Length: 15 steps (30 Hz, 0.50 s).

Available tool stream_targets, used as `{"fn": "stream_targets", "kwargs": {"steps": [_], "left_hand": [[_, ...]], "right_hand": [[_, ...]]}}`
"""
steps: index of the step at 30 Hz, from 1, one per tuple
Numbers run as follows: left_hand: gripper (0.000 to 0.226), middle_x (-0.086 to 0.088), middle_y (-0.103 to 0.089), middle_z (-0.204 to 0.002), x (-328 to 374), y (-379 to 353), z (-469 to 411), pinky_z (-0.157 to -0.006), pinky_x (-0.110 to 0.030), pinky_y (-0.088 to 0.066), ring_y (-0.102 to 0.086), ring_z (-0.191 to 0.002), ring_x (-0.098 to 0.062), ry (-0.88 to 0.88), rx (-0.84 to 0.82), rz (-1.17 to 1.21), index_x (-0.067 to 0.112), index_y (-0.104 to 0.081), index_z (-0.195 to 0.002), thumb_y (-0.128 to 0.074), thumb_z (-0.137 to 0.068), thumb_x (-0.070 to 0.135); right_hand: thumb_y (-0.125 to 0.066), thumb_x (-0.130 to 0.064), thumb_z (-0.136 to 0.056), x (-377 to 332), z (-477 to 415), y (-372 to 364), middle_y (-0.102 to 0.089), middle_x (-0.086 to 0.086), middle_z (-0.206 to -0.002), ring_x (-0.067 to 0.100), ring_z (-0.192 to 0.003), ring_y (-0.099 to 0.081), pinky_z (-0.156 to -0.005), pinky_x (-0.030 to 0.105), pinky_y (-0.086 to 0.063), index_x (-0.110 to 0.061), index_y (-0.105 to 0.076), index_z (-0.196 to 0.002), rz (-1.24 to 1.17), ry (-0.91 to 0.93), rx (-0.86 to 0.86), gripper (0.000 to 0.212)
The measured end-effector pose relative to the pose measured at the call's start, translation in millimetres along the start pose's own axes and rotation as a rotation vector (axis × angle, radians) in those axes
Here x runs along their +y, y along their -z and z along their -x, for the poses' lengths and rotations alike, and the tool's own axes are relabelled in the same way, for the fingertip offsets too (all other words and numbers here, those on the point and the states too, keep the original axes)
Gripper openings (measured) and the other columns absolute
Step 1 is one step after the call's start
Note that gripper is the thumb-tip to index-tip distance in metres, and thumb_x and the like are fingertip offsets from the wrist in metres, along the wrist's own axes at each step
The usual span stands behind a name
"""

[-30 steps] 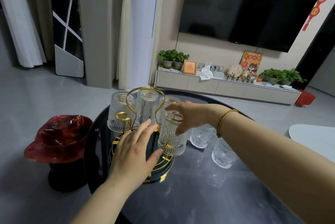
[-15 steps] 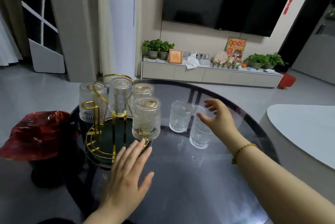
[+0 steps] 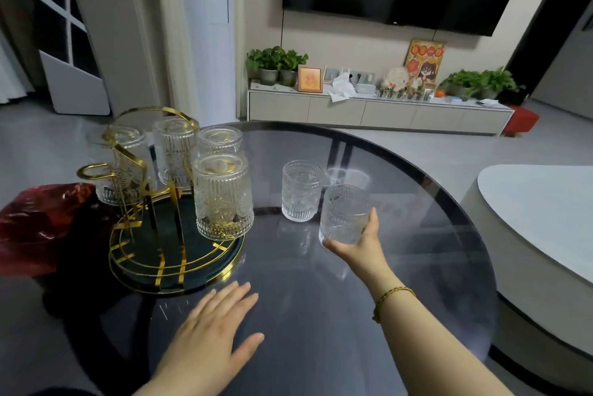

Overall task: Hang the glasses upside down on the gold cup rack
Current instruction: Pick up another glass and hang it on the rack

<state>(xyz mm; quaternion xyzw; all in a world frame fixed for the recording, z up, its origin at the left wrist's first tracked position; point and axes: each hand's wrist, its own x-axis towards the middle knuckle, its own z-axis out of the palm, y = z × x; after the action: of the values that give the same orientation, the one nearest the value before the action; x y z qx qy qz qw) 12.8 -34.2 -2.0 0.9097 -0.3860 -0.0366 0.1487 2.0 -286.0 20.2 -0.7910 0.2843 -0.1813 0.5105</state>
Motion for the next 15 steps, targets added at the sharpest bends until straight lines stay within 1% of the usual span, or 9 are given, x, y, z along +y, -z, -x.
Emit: {"fn": "stream_targets", "kwargs": {"steps": [2, 4, 7, 9, 11, 13, 15], "left_hand": [[0.057, 0.017, 0.002, -0.15, -0.1, 0.6, -0.8, -0.104, -0.022, 0.012, 0.016, -0.122, 0.006, 0.003, -0.006, -0.022, 0.035, -0.007, -0.139, -0.029, -0.09, 0.054], [0.056, 0.017, 0.003, -0.15, -0.2, 1.0, 0.3, -0.105, -0.022, 0.012, 0.018, -0.121, 0.006, 0.002, -0.006, -0.017, 0.034, -0.007, -0.139, -0.029, -0.09, 0.053], [0.056, 0.016, 0.001, -0.15, 0.6, 1.2, 2.1, -0.106, -0.021, 0.012, 0.021, -0.12, 0.005, -0.004, 0.012, -0.002, 0.034, -0.01, -0.139, -0.03, -0.09, 0.052], [0.055, 0.017, 0.0, -0.15, 0.3, 0.7, 2.1, -0.107, -0.022, 0.011, 0.02, -0.121, 0.006, -0.003, 0.019, 0.01, 0.034, -0.011, -0.138, -0.03, -0.09, 0.052], [0.055, 0.016, 0.0, -0.15, 0.0, -0.6, 1.9, -0.107, -0.022, 0.011, 0.017, -0.124, 0.005, 0.001, 0.023, 0.03, 0.033, -0.011, -0.139, -0.03, -0.09, 0.052], [0.055, 0.016, 0.0, -0.15, -0.4, 0.2, 2.5, -0.107, -0.023, 0.011, 0.012, -0.131, 0.002, 0.008, 0.017, 0.024, 0.033, -0.011, -0.139, -0.03, -0.09, 0.052], [0.055, 0.015, -0.001, -0.151, -0.5, -0.2, 2.4, -0.107, -0.024, 0.011, 0.009, -0.134, 0.0, 0.012, 0.017, 0.021, 0.033, -0.011, -0.139, -0.029, -0.09, 0.052]], "right_hand": [[-0.076, -0.035, -0.057, 1.7, 0.5, -7.1, -0.04, 0.009, -0.139, 0.031, -0.129, -0.032, -0.109, 0.047, -0.026, -0.026, -0.003, -0.136, 0.108, 0.001, 0.076, 0.108], [-0.075, -0.036, -0.058, -0.2, -0.5, -11.4, -0.048, 0.011, -0.132, 0.033, -0.125, -0.036, -0.108, 0.047, -0.026, -0.022, -0.009, -0.135, 0.141, -0.008, 0.133, 0.103], [-0.073, -0.035, -0.059, -1.8, -1.8, -13.9, -0.057, 0.011, -0.119, 0.032, -0.113, -0.046, -0.103, 0.047, -0.032, -0.013, -0.027, -0.124, 0.149, 0.007, 0.174, 0.082], [-0.073, -0.035, -0.059, -1.2, -1.9, -14.3, -0.058, 0.01, -0.113, 0.033, -0.109, -0.048, -0.096, 0.045, -0.039, -0.014, -0.033, -0.117, 0.141, 0.004, 0.187, 0.074], [-0.073, -0.034, -0.058, 0.7, -1.9, -13.0, -0.057, 0.007, -0.11, 0.029, -0.102, -0.051, -0.085, 0.041, -0.045, -0.016, -0.032, -0.116, 0.102, -0.008, 0.178, 0.073], [-0.073, -0.033, -0.058, 0.8, -0.6, -11.2, -0.056, 0.002, -0.105, 0.023, -0.091, -0.052, -0.075, 0.034, -0.042, -0.019, -0.031, -0.115, 0.064, -0.011, 0.161, 0.071], [-0.074, -0.029, -0.059, -0.1, 2.3, -7.8, -0.055, -0.001, -0.103, 0.018, -0.088, -0.053, -0.073, 0.03, -0.039, -0.02, -0.031, -0.115, -0.017, 0.011, 0.137, 0.07]]}}
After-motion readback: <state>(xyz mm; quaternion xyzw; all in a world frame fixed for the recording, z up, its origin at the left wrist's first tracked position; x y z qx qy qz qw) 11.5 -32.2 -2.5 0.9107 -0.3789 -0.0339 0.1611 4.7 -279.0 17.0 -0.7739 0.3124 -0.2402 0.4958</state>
